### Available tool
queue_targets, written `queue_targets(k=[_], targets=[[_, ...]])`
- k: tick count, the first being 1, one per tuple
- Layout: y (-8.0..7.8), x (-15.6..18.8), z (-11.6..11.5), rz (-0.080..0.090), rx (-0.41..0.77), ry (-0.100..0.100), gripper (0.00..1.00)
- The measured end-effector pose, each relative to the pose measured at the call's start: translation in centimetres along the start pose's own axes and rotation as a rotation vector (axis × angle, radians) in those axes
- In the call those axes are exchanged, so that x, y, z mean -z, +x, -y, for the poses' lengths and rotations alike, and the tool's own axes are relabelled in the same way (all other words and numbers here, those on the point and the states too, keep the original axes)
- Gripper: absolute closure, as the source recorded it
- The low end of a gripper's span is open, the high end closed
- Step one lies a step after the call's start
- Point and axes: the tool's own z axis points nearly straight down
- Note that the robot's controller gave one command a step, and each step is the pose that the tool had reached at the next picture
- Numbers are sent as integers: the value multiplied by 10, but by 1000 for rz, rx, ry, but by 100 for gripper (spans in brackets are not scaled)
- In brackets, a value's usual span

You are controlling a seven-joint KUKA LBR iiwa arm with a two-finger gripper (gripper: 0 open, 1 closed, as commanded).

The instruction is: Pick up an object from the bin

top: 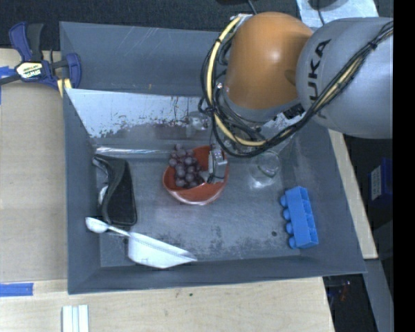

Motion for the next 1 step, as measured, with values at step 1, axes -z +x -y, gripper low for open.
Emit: queue_targets(k=[1], targets=[[50, -54, -26, -4, 84, -2, 0]])
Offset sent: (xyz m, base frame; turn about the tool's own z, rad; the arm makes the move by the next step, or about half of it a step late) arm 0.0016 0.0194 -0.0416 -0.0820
